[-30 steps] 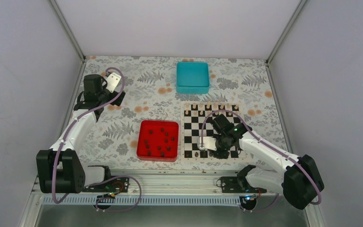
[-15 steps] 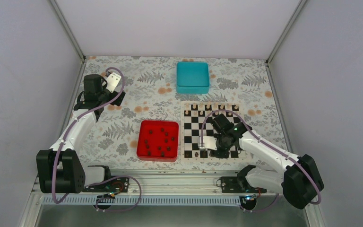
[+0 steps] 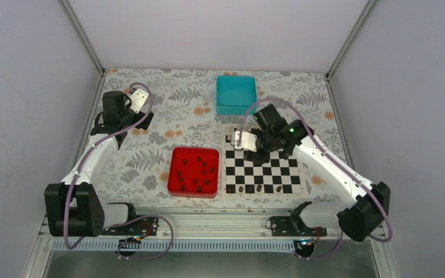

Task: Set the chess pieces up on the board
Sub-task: Pick up the chess piece from the storage box.

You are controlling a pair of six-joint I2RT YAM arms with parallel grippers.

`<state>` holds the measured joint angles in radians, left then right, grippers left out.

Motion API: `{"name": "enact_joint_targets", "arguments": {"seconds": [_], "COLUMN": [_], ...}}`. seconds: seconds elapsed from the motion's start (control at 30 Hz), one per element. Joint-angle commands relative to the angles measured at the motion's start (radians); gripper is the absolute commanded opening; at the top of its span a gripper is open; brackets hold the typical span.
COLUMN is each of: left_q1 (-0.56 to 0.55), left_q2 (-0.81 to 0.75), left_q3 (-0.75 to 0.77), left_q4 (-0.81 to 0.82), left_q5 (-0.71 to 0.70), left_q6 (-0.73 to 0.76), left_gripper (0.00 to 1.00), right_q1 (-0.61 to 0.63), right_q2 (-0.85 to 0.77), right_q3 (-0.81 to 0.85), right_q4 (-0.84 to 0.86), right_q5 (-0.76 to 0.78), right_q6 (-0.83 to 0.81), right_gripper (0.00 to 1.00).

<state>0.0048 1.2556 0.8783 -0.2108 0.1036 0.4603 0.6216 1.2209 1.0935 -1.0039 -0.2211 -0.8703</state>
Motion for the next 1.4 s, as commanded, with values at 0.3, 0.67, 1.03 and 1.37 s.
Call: {"name": "enact_joint_targets", "arguments": {"seconds": [0.3, 0.67, 1.03, 1.37], "left_q1": [0.005, 0.006, 0.006, 0.006], "left_q2": [-0.013, -0.029, -0.026, -0.024], "left_q3": [0.015, -0.003, -0.006, -0.008], "left_q4": [0.013, 0.028, 0.033, 0.037], "left_q5": [0.0, 0.005, 0.01, 0.007], "left_q6": [0.003, 0.009, 0.009, 0.011], "left_gripper": [1.0, 1.0, 1.0, 1.0], "right_q1": [0.322, 0.455, 0.518, 0.529], "right_q2": [0.462, 0.609, 0.644, 0.664], "right_q3": [0.396, 0.351, 0.272, 0.248], "right_q4": [0.093, 0.069, 0.128, 0.185], "right_q5": [0.024, 0.017, 0.002, 0.021], "right_q6": [0.152, 0.133, 0.146, 0.147], "right_gripper": [0.57, 0.42, 0.37, 0.35]}}
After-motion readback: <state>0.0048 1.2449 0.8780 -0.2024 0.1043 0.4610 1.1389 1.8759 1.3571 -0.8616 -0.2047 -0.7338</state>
